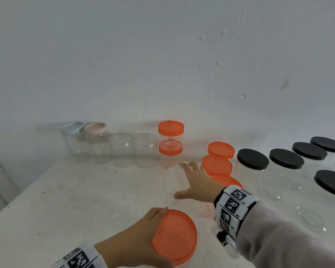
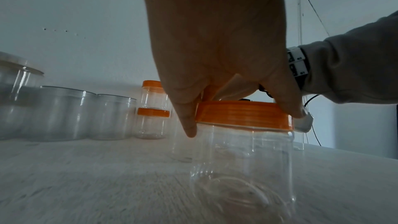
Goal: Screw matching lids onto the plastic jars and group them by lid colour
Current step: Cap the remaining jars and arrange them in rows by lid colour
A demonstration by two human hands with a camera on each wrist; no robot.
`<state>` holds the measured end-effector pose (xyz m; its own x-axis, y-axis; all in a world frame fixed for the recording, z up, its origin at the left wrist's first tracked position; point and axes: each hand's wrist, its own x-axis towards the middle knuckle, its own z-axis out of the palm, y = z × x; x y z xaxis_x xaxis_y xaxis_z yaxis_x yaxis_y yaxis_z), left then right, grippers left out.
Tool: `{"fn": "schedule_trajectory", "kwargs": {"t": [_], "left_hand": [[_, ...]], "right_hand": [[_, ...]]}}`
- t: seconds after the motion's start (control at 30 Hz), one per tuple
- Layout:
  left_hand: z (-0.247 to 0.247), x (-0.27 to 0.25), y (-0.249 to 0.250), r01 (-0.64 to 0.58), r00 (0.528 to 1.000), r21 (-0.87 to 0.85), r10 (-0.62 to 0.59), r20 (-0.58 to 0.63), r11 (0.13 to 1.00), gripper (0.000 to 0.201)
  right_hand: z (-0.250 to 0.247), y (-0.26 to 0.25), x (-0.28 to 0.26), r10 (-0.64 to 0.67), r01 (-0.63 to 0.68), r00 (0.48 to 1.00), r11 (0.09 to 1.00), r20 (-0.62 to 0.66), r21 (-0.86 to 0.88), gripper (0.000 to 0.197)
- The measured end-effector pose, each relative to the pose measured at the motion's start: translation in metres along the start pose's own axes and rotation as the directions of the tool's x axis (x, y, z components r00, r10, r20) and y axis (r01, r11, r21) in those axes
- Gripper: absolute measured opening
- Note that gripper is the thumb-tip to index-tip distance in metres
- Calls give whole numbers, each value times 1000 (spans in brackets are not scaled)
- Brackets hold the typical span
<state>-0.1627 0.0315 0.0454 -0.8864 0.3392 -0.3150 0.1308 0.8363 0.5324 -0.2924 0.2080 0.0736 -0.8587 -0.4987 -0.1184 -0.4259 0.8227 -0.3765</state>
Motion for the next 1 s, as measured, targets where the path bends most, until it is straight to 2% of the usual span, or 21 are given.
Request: {"fn": "schedule_trajectory", "kwargs": {"t": [0.13,0.2,0.27,0.37,0.43,0.53,0.7,0.87,1.0], "left_hand": [[-3,6,-5,-19,1000,-89,19,-7,996,106],[-16,14,-12,-43,993,-124,30,-112,991,83],[-37,25,-16,-63,964,-123,28,-265,990,59],[-65,45,-11,-63,895,-114,6,-446,991,47],[-74,59,-2,-63,886,-91,14,-463,994,53],[-76,78,14,-61,916,-19,49,-399,998,67],[-70,93,27,9,969,16,-5,-246,1000,84],[-60,97,22,14,977,18,-9,-214,1000,95],[-51,106,19,31,969,-16,-34,-244,999,105]], "right_hand": [[-3,-1,-32,-127,129,973,992,-192,-4,72],[2,-4,-51,-172,177,963,984,-209,5,63],[10,-7,-68,-175,178,979,984,-103,28,71],[21,-11,-86,-140,136,978,990,158,37,104],[29,-16,-93,-147,156,959,988,242,-17,113],[36,-19,-98,-163,186,967,977,195,-102,110],[7,6,-111,-130,136,981,990,145,-32,115],[-47,45,-116,24,-15,997,993,-71,121,113],[-68,66,-102,158,-95,947,969,-278,229,101]]}}
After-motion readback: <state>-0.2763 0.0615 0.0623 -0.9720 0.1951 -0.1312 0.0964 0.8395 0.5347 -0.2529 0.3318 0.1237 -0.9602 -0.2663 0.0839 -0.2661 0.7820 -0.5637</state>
